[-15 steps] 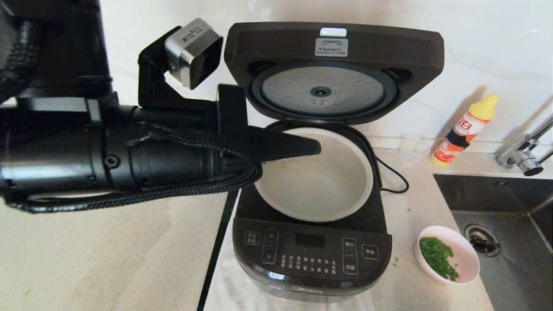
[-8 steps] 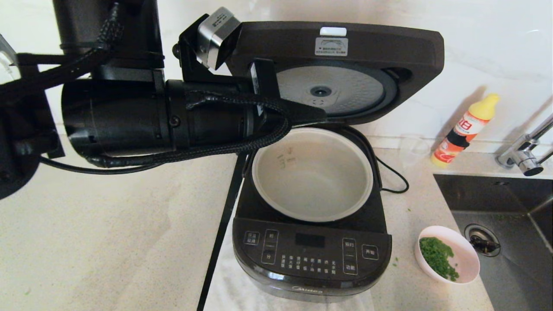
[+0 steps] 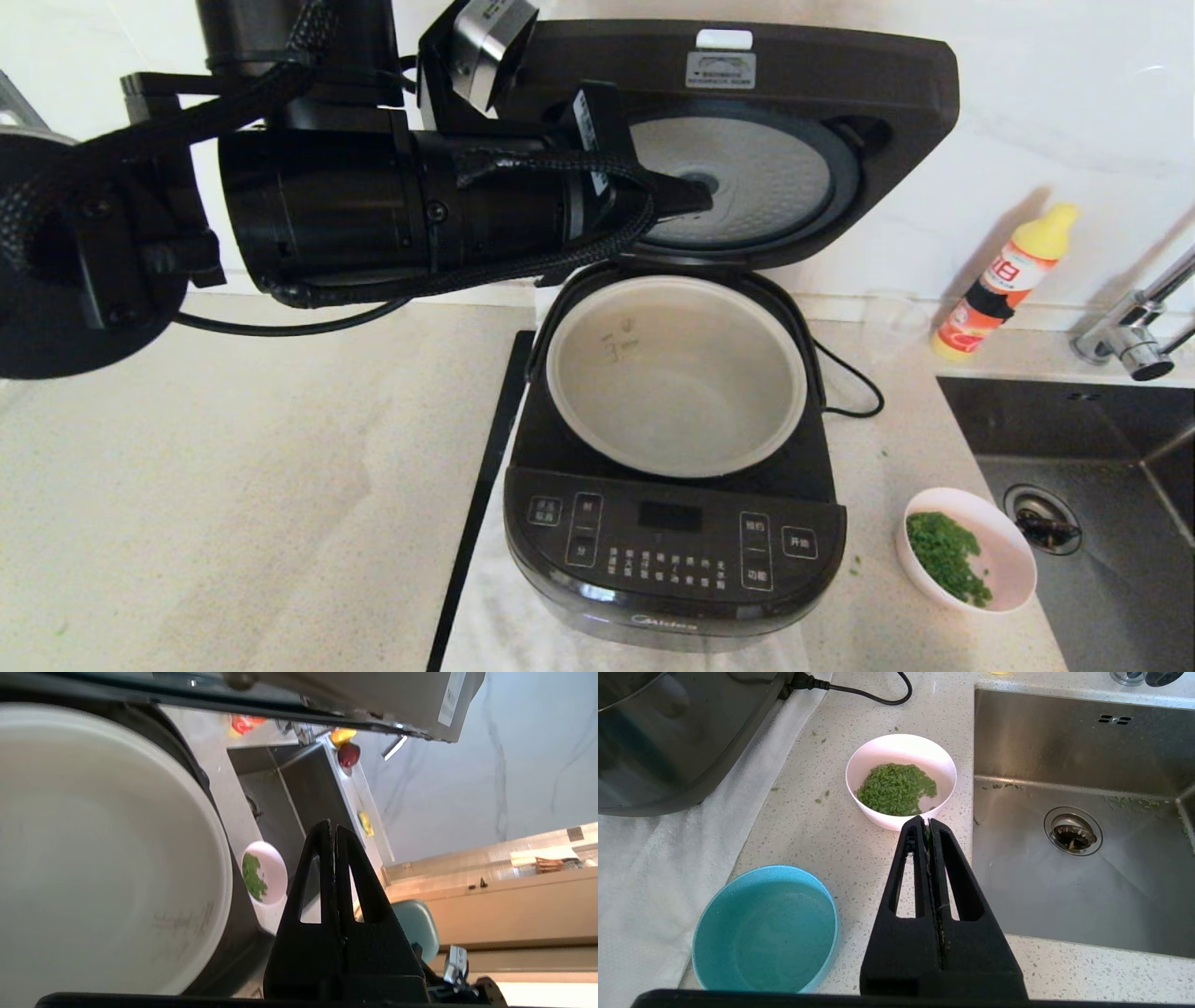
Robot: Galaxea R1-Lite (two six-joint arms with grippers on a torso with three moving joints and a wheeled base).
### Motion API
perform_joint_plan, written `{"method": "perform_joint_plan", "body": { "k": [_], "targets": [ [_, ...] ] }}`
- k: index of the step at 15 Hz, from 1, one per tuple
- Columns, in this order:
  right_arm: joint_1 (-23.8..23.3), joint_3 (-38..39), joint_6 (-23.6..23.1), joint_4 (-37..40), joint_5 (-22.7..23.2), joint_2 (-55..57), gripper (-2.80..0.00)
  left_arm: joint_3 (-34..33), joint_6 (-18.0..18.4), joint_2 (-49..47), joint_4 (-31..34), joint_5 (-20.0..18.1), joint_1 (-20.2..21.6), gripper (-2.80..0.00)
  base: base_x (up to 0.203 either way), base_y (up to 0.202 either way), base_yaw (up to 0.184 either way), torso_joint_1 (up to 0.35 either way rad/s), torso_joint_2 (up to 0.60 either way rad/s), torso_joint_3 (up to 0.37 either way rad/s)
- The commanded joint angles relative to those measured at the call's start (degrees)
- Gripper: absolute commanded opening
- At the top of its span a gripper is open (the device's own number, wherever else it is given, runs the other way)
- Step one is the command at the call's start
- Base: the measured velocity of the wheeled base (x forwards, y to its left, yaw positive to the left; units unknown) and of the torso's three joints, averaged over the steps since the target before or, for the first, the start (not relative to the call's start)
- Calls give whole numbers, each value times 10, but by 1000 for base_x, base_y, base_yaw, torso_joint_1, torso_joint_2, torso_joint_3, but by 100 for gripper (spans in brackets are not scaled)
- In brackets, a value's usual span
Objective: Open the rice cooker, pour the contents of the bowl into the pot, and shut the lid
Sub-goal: Open the rice cooker
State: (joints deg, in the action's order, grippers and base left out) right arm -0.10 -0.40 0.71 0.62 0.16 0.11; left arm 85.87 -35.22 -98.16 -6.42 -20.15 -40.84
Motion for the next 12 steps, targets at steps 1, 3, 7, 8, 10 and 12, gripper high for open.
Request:
{"method": "perform_joint_plan", "body": {
  "k": [1,3,7,8,10,12],
  "targets": [
    [0,0,0,0,0,0,-280,10,-3,-12,-11,-2,1,-280,0,0,0,0,0,0],
    [0,0,0,0,0,0,-280,21,-3,-19,-17,-1,1,-280,0,0,0,0,0,0],
    [0,1,0,0,0,0,-280,48,0,-33,-17,0,1,-280,0,0,0,0,0,0],
    [0,0,0,0,0,0,-280,51,1,-38,-17,0,3,-280,0,0,0,0,0,0],
    [0,0,0,0,0,0,-280,59,9,-45,-17,0,8,-280,0,0,0,0,0,0],
    [0,0,0,0,0,0,-280,66,10,-54,-17,0,12,-280,0,0,0,0,0,0]
  ]
}}
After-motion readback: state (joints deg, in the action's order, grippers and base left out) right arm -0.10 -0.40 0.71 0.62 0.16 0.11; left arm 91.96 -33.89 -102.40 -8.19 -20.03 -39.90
